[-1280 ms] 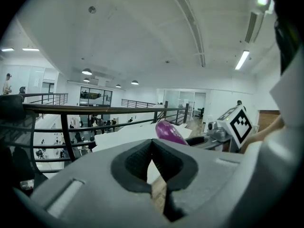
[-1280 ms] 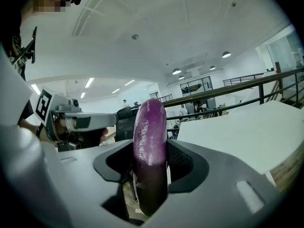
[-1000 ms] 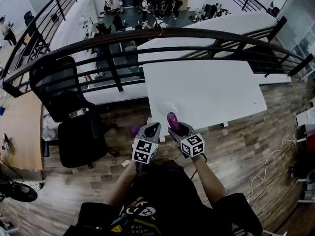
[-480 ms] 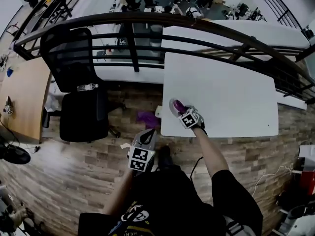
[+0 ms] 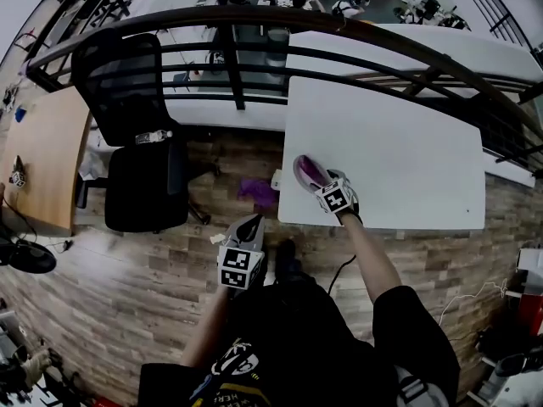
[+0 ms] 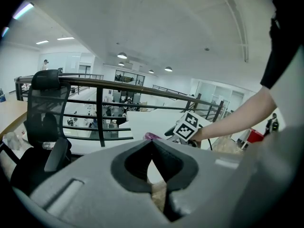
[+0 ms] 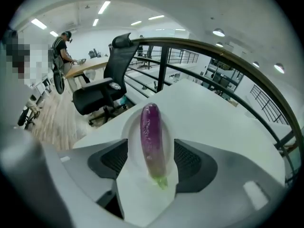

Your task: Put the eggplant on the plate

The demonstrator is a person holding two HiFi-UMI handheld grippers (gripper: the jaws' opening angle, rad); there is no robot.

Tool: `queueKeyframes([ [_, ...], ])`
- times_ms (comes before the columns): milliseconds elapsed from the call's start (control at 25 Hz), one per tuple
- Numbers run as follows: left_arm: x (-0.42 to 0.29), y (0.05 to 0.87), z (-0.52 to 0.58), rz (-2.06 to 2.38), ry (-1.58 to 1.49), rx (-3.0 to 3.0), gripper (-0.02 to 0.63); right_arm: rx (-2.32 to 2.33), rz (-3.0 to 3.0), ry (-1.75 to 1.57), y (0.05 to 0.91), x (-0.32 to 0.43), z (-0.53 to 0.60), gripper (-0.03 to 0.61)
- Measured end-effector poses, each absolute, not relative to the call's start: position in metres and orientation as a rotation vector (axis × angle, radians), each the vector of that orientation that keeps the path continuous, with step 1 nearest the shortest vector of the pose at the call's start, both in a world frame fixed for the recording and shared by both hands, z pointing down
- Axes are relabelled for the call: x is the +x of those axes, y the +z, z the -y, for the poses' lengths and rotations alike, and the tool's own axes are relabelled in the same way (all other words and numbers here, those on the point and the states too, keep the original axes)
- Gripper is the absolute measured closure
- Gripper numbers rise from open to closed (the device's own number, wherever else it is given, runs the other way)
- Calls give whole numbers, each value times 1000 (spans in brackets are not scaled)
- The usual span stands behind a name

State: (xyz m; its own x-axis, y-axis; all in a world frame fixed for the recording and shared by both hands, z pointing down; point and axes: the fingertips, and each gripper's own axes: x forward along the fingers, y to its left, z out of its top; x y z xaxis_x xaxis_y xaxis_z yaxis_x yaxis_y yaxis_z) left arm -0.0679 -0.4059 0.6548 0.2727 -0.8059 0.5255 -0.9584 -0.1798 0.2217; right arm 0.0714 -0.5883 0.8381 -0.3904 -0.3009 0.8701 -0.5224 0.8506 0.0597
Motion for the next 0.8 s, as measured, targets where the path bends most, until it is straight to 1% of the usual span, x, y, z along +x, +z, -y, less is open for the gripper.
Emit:
queueKeyframes([
  [120, -54, 639, 416, 1560, 384, 2109, 609, 725, 2149, 315, 793, 91, 564, 272],
  [160, -49, 631, 420, 1558, 376, 2139, 609, 786, 2225, 309, 768, 96, 556, 283],
  [280, -37, 602, 426, 1568, 337, 2219, 609, 992, 2472, 290, 676, 110, 520, 372],
  [320, -33, 591, 428, 1576, 317, 2241, 608, 1059, 2540, 293, 646, 115, 506, 388],
  [440, -22, 554, 436, 1614, 237, 2307, 609, 1244, 2647, 339, 577, 131, 478, 396],
  [480, -18, 543, 439, 1620, 216, 2329, 609, 1290, 2663, 364, 562, 135, 472, 396],
  [520, -13, 535, 442, 1621, 204, 2352, 609, 1334, 2676, 379, 550, 139, 466, 411],
  [680, 8, 523, 447, 1566, 191, 2428, 609, 1492, 2662, 317, 522, 156, 449, 547],
  [800, 21, 522, 442, 1523, 191, 2468, 609, 1561, 2639, 297, 517, 169, 438, 577],
])
